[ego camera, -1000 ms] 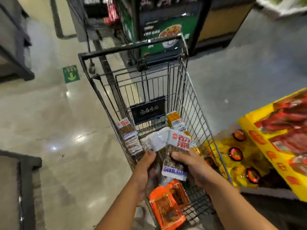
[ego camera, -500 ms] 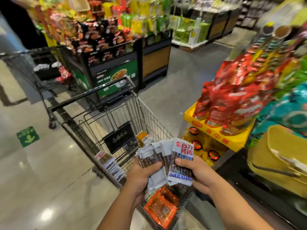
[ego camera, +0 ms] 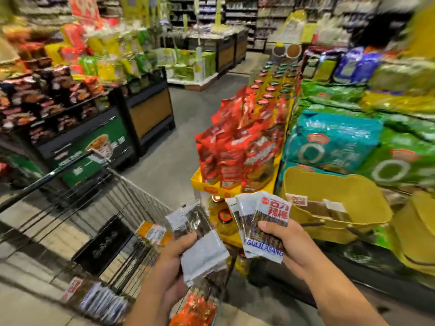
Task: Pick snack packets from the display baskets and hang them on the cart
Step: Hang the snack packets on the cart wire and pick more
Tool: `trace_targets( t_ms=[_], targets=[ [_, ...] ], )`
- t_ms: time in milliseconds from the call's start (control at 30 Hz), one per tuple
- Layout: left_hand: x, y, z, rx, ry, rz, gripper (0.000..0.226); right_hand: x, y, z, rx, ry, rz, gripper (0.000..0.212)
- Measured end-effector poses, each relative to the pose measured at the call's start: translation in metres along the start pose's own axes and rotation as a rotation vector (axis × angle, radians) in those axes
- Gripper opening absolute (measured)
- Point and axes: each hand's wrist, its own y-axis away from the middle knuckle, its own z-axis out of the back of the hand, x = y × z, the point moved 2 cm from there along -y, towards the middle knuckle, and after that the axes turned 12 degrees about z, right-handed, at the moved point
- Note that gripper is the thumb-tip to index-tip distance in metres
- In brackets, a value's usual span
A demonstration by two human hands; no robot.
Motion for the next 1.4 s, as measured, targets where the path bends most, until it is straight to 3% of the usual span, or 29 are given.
trace_targets(
  t_ms=[200,367,500,667,900,1067,1233,1400],
  targets=[
    [0.036,-0.082,-0.090,0.044,-0.147,0.144,0.090,0.048,-0.025,0.080,0.026,0.086,0.122,0.034],
    [0.051,-0.134,-0.151,0.078,-0.125,0.117,0.076,0.070,-0.059,0.145,0.007,0.053,0.065,0.027],
    [0.054,-0.171,-0.177,0.056,-0.091,0.064,0.079,0.081,-0.089,0.182,0.064,0.150,0.049,0.029],
    [0.059,-0.199,-0.185,-0.023,-0.121,0.009,0.114,0.091,-0.116,0.207,0.102,0.217,0.013,0.030],
    [0.053,-0.207,-0.182,-0.077,-0.148,-0.049,0.120,0.085,-0.134,0.204,0.137,0.154,-0.069,0.031],
    [0.042,-0.219,-0.175,-0.156,-0.178,-0.065,0.139,0.092,-0.147,0.204,0.129,0.235,-0.052,0.029],
    [0.027,-0.230,-0.183,-0.084,-0.254,-0.095,0.120,0.103,-0.156,0.195,0.173,0.386,0.024,0.025],
    [0.008,-0.233,-0.186,-0.041,-0.311,-0.114,0.097,0.109,-0.160,0.177,0.092,0.446,0.121,0.022]
  ],
)
